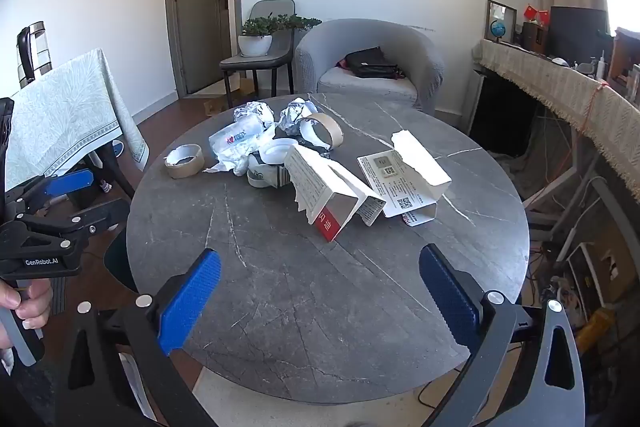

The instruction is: Collect trash

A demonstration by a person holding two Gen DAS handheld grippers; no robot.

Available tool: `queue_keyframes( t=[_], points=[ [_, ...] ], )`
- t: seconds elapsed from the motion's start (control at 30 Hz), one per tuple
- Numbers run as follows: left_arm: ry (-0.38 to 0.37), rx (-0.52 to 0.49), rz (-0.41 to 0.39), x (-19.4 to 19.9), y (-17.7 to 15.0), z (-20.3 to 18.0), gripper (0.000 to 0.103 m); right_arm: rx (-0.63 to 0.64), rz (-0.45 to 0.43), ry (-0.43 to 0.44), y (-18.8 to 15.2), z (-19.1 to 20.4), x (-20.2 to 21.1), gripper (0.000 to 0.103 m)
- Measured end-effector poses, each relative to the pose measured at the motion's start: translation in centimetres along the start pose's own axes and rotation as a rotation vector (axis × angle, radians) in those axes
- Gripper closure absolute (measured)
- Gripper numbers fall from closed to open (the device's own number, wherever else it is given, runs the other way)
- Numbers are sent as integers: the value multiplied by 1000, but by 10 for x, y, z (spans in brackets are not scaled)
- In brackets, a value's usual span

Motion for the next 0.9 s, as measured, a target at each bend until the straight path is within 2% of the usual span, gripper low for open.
queue_keyframes(
  t=[0.27, 0.9],
  points=[
    [2, -5, -7, 4, 6, -8, 3, -3, 1, 3, 0, 0, 0, 3],
    [-11, 8, -10, 3, 2, 3, 3, -3, 4, 7, 1, 4, -4, 3]
  ],
)
Point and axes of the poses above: each gripper's, at about its wrist camera, not at the fingertips, and x roughly against the way its jaws point, z to its left, y to its top, the point moved 7 cm from there along -x, roughly the way its jaws point, and after that the axes turned 11 degrees about -x, right-handed, at the moved point
